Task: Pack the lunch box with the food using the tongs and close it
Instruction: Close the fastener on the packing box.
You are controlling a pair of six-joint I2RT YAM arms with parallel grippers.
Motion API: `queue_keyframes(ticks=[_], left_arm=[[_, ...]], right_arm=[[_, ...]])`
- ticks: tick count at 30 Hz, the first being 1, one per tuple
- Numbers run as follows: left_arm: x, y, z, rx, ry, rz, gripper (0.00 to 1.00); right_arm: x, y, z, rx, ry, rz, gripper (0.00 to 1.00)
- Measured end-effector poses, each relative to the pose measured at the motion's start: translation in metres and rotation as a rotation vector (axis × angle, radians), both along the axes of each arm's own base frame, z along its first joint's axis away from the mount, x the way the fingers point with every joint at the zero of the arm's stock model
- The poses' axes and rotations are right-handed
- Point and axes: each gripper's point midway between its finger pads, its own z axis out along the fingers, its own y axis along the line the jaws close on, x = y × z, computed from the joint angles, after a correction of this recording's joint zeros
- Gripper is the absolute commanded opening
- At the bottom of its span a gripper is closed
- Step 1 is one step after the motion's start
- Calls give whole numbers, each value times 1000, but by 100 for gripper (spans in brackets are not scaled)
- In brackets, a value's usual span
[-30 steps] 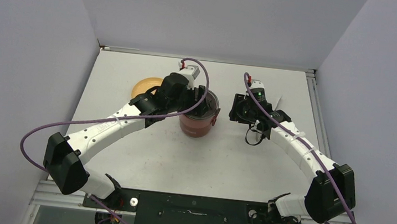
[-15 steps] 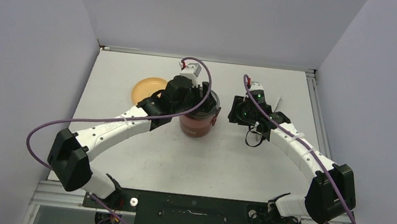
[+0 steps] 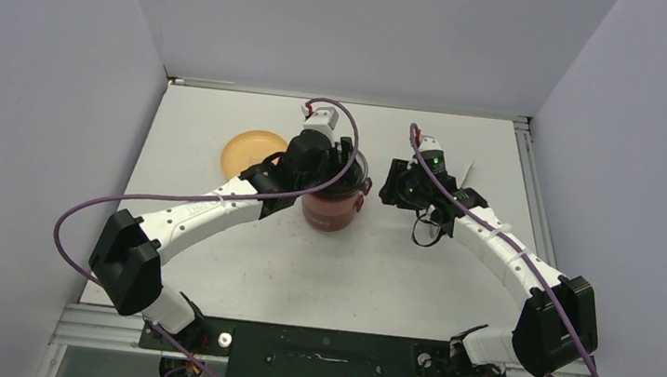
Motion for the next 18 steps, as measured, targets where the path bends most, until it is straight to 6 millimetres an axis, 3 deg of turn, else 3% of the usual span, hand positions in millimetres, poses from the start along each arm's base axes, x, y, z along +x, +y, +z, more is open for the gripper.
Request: queue_keyframes(ticks=[12,18], left_arm=[[6,11,-2,36,-17,69,63],[-1,17,1,46,-19,60,66]], right_arm=[[-2,6,0,12,-1,16,44],[-2,3,-1,-2,-3,9,46]])
